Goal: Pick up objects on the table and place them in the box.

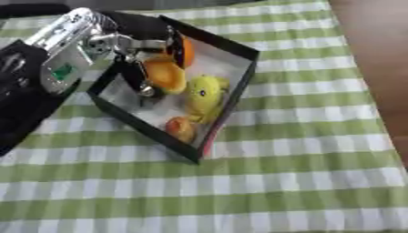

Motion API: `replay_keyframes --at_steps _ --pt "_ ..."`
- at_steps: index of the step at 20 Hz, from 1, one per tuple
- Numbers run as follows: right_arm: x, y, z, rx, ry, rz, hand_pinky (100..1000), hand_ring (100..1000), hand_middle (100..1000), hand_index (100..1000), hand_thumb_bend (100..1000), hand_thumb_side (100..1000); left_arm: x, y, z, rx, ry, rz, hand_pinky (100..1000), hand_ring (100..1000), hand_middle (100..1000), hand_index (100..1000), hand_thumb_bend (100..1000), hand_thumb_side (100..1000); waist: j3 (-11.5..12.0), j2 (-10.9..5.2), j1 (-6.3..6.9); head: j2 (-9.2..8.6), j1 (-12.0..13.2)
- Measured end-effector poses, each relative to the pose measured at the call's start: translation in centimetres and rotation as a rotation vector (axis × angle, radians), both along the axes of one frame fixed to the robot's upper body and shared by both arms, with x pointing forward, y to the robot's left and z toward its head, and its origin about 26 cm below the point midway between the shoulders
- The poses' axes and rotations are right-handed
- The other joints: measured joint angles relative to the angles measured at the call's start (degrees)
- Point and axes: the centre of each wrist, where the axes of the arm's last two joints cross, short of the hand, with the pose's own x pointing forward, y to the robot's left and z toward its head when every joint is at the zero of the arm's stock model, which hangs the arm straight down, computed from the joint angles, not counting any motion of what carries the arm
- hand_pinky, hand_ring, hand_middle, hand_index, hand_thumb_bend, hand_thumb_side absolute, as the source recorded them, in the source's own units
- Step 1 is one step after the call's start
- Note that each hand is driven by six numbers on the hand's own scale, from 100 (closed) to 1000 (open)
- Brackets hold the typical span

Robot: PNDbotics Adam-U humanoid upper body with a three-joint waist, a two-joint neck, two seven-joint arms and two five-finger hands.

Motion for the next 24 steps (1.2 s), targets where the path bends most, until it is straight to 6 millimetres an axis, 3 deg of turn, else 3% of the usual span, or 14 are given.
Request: replay_keyframes --at_steps 2,3,6,7,8,10,13,15,19,24 --pt "0.0 0.0 0.0 0.000 0.000 0.000 1000 769 649 813 100 449 -0.5 0.0 0.9 -0.031 -0.041 -0.009 896 918 884 937 532 422 0.1 0.00 0.00 0.02 0.0" --pt "0.0 0.0 0.0 0.000 0.000 0.000 1000 769 649 813 100 448 -0.8 0.1 1.4 -0.061 -0.062 -0.009 893 916 885 949 466 469 0.1 0.00 0.00 0.02 0.0" --pt "0.0 0.0 0.0 0.000 0.001 0.000 1000 769 649 813 100 448 -2.2 0.9 3.1 -0.173 -0.138 0.010 893 916 885 949 466 469 0.2 0.00 0.00 0.02 0.0" --pt "0.0 0.0 0.0 0.000 0.001 0.000 1000 769 649 813 100 448 -2.6 1.1 3.6 -0.197 -0.155 0.015 861 877 845 915 156 426 0.3 0.00 0.00 0.03 0.0" --pt "0.0 -0.1 -0.1 0.001 0.002 -0.003 1000 769 649 813 100 447 -3.0 1.1 3.8 -0.224 -0.165 0.015 860 874 839 902 100 406 0.6 -0.04 0.00 0.03 -0.1" --pt "-0.1 -0.3 -0.3 0.005 0.007 -0.014 1000 770 650 813 100 443 -3.7 1.5 3.8 -0.287 -0.166 0.026 860 869 827 876 100 402 2.1 -0.13 -0.02 0.06 -0.8" --pt "-0.3 -0.6 -0.4 0.015 0.004 -0.027 1000 770 650 813 100 433 -4.5 3.0 3.3 -0.403 -0.154 0.071 844 850 814 869 100 542 3.0 -0.29 -0.03 0.06 -1.9" --pt "-0.3 -0.7 -0.5 0.026 -0.001 -0.035 1000 770 650 813 100 436 -4.9 4.0 2.9 -0.494 -0.140 0.106 832 836 804 861 100 586 3.9 -0.38 -0.33 0.06 -2.7" --pt "-0.4 -0.9 -0.7 0.045 -0.005 -0.045 1000 770 650 813 100 442 -5.5 5.5 1.6 -0.691 -0.096 0.178 819 822 796 859 100 625 5.5 -0.38 -1.78 0.07 -4.1" --pt "-0.3 -0.6 -1.0 0.074 -0.007 -0.041 1000 770 650 812 100 461 -7.3 7.5 0.4 -0.952 -0.065 0.266 817 821 804 869 100 680 6.3 -0.38 -2.32 0.08 -5.1"
